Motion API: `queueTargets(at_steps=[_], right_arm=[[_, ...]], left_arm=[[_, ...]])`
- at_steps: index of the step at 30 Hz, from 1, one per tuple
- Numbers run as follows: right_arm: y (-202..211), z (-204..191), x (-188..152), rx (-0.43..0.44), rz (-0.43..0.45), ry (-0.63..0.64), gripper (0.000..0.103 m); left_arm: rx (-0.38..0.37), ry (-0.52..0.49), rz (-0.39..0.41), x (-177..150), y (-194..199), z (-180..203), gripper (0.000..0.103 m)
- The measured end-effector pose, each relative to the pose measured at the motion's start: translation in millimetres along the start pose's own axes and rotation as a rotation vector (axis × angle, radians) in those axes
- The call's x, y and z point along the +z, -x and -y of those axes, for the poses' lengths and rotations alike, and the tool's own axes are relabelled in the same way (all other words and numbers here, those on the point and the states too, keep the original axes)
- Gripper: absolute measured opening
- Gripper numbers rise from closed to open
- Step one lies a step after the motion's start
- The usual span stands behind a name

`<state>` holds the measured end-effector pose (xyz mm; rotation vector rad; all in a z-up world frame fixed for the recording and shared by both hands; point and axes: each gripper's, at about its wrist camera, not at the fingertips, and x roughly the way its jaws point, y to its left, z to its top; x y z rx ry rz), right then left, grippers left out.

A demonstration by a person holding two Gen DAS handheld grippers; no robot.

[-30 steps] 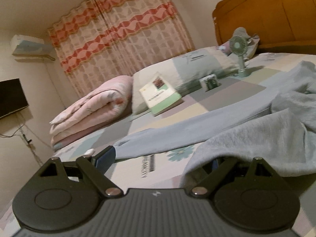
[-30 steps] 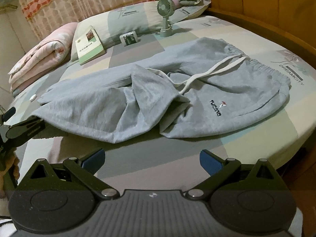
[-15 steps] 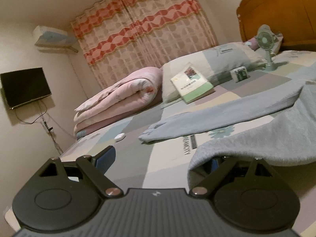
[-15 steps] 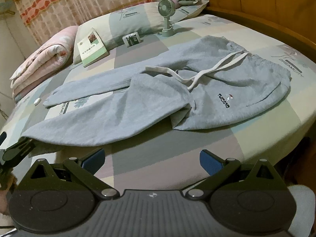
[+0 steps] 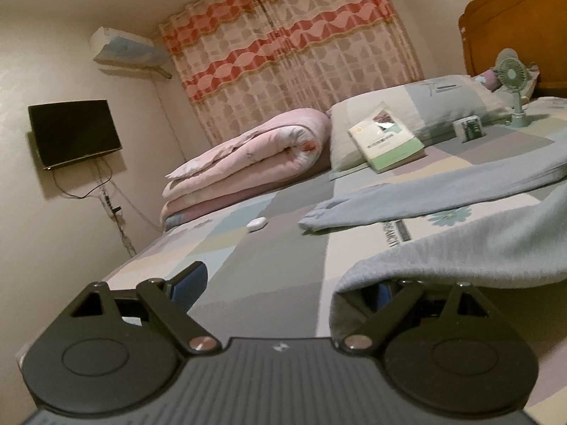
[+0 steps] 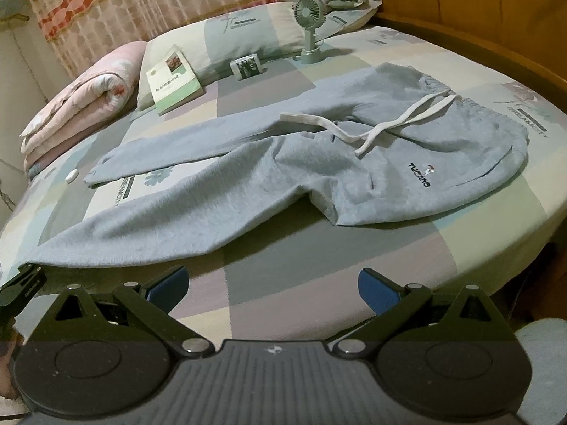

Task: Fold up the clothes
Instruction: 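Lay the second pant leg flat beside the first with the left gripper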

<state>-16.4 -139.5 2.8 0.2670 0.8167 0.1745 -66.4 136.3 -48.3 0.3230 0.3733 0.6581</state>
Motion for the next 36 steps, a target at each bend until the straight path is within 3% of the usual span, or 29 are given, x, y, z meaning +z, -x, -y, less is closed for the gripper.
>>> queueTargets(at_steps=[7, 19, 26, 31, 36], right_arm=[[2.5, -6.8, -1.0, 0.004, 0.009, 0.013, 0.103], [1.9, -9.8, -0.6, 0.001, -0.001, 0.017, 0.103], [0.6, -11.6, -0.4, -0.002, -0.005, 0.017, 0.103], [0.5, -11.5, -0.7, -0.004, -0.006, 0.021, 0.103], [0.2, -8.1, 1.2, -0.004, -0.005, 0.017, 0.103]], left_arm=[[0.025, 0.007, -0.013, -8.9, -0.9, -21.4, 0.090], [-0.127, -0.042, -0.093, -34.9, -17.1, -5.6, 0.090], [-0.029, -0.008, -0.097, -34.5, -29.4, -25.3, 0.090], [0.067, -0.062, -0.011, -22.8, -28.8, -33.3, 0.090], [0.102, -0.061, 0.077, -3.0, -23.8, -49.3, 0.090]])
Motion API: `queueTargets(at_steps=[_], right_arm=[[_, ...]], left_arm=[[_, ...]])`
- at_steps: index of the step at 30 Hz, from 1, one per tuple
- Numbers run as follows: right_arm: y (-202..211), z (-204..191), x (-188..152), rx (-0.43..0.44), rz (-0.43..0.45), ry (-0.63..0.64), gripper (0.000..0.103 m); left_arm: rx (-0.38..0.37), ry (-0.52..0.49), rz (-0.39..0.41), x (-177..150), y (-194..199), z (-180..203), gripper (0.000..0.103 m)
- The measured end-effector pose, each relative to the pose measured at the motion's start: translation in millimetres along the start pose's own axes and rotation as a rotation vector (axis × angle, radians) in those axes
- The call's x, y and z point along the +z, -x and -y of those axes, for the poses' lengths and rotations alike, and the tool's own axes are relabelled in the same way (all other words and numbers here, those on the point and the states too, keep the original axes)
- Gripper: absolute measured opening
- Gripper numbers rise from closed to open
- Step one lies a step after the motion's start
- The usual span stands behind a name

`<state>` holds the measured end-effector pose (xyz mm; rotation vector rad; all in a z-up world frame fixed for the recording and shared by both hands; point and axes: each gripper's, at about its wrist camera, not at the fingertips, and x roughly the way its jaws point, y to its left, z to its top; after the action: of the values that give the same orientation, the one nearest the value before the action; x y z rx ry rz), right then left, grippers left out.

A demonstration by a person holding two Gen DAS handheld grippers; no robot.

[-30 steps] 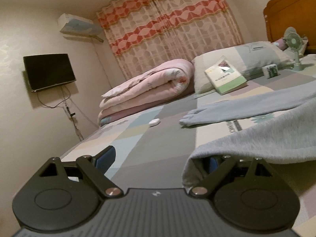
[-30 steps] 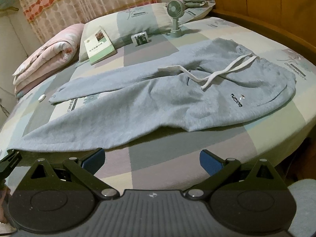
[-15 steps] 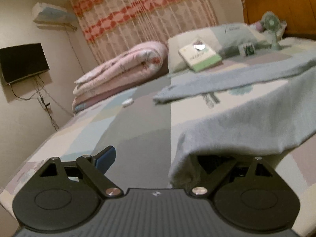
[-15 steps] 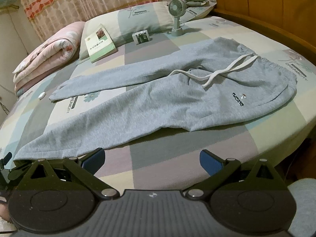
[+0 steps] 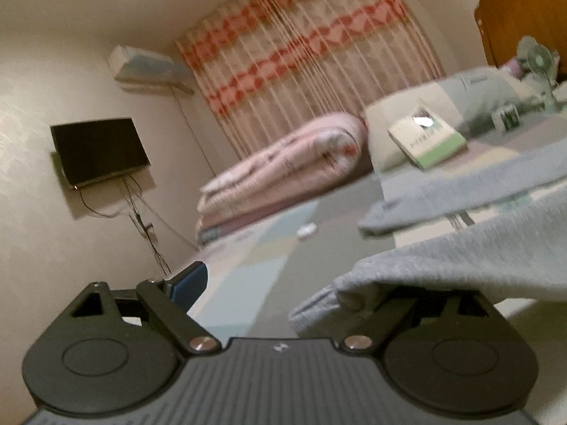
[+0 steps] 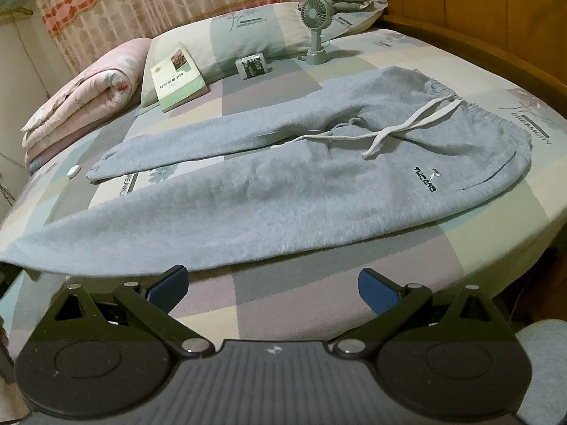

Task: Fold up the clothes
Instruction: 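Lay the second pant leg flat beside the first with the left gripper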

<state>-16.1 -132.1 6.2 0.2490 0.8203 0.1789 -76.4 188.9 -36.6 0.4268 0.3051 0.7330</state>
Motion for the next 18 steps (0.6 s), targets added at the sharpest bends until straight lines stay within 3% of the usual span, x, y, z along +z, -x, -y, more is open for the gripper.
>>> queueTargets(at_steps=[4, 11, 18], right_arm=[[-2.4, -0.8, -0.2, 0.003, -0.006, 0.001, 0.103], [-5.5, 2.3, 1.4, 0.006, -0.018, -0.003, 0.103], [-13.1, -1.3, 1.4, 0.013, -0.039, 0.016, 0.103]], left_arm=[[-0.009, -0.085, 0.037, -2.3, 1.3, 3.3, 0.090], [-0.076, -0.135, -0.081, -42.9, -2.2, 5.2, 0.091], [-0.053, -0.138, 0.043, -22.0, 1.7, -2.8, 0.091]])
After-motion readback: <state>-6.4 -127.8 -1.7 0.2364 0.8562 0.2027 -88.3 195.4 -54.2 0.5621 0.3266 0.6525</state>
